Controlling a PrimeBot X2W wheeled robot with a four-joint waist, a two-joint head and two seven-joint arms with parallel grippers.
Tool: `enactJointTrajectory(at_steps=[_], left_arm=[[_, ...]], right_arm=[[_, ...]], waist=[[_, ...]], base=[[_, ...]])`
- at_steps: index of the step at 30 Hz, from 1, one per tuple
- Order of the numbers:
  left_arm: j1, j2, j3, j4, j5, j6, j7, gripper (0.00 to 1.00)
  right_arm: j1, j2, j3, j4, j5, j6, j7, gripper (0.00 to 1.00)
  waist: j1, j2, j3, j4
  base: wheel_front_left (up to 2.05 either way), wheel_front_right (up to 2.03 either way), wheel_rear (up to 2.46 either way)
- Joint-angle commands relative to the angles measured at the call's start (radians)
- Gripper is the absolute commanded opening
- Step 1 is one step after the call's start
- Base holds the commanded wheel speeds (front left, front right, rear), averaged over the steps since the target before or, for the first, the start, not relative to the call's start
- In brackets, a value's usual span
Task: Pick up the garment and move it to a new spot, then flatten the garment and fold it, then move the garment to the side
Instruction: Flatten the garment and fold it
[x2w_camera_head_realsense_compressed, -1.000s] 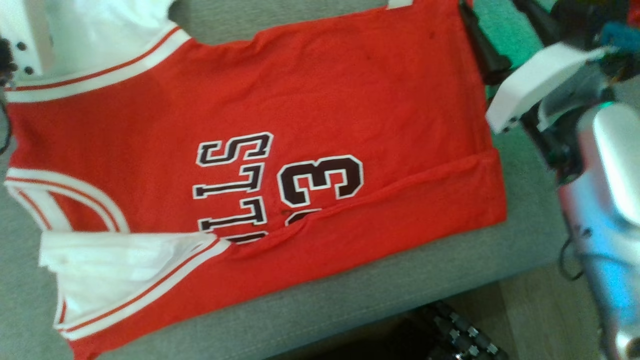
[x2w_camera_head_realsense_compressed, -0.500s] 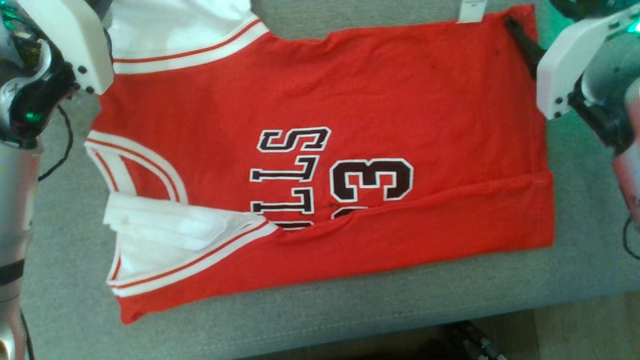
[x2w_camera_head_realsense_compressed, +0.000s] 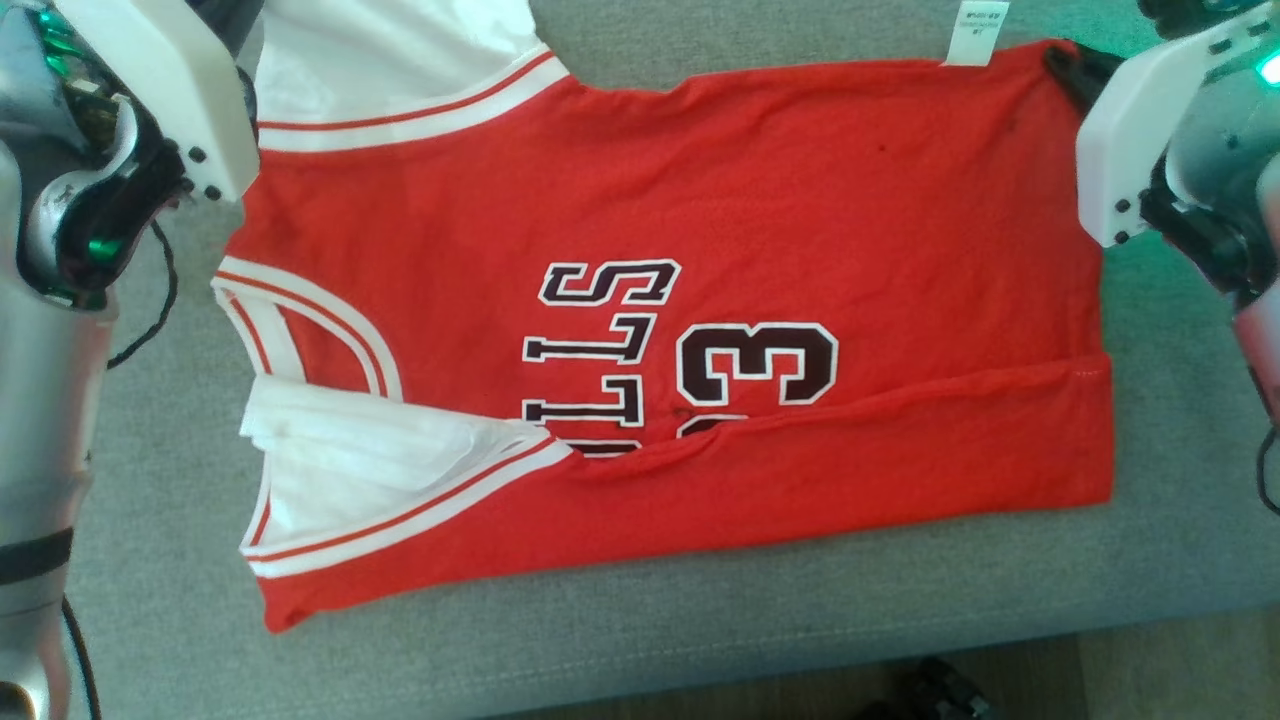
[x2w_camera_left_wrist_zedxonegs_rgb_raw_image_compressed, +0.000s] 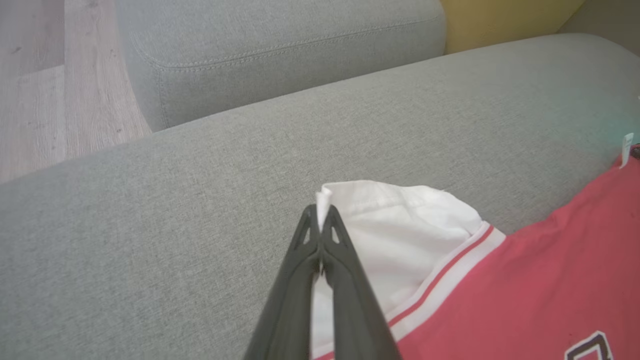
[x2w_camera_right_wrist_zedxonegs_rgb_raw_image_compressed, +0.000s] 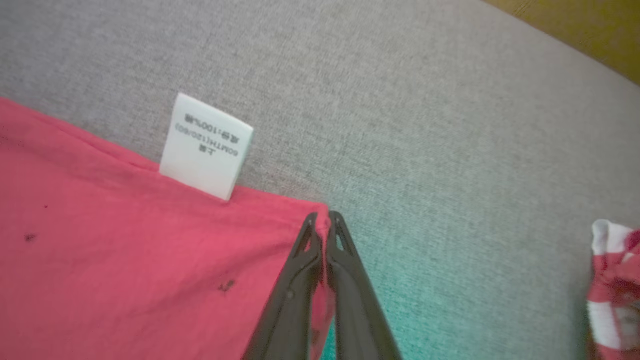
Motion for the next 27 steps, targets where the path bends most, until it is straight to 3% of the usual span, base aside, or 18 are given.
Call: enactJointTrajectory(at_steps=[1, 8, 14, 21, 27], left_arm=[[-0.01, 0.042, 0.041, -0.039, -0.007, -0.002, -0.007, 0.0], [0.044, 0.042, 0.069, -0.076, -0.023, 0.004, -0.086, 0.0], [0.188, 0.054, 0.121, -0.192, -0.057, 0.029, -0.149, 0.0], [0.464, 0.057, 0.192, -0.429, -0.088, 0.102, -0.203, 0.0], [0.743, 0.016, 0.22, -0.625, -0.103, 0.172, -0.248, 0.0]], right_arm=[[0.029, -0.02, -0.007, -0.019, 0.006, -0.001, -0.012, 0.0], [0.054, 0.015, -0.075, -0.013, -0.023, -0.001, -0.156, 0.0], [0.138, 0.02, -0.079, -0.054, -0.023, -0.001, -0.244, 0.0], [0.304, 0.013, -0.101, -0.151, -0.031, -0.001, -0.295, 0.0], [0.484, 0.018, -0.168, -0.26, -0.049, -0.001, -0.313, 0.0]], waist=[[0.0, 0.0, -0.006, -0.002], [0.0, 0.0, -0.065, -0.004], [0.0, 0.0, -0.128, -0.002], [0.0, 0.0, -0.188, 0.005], [0.0, 0.0, -0.229, 0.021]], base=[[0.0, 0.0, 0.0], [0.0, 0.0, 0.0], [0.0, 0.0, 0.0], [0.0, 0.0, 0.0], [0.0, 0.0, 0.0]])
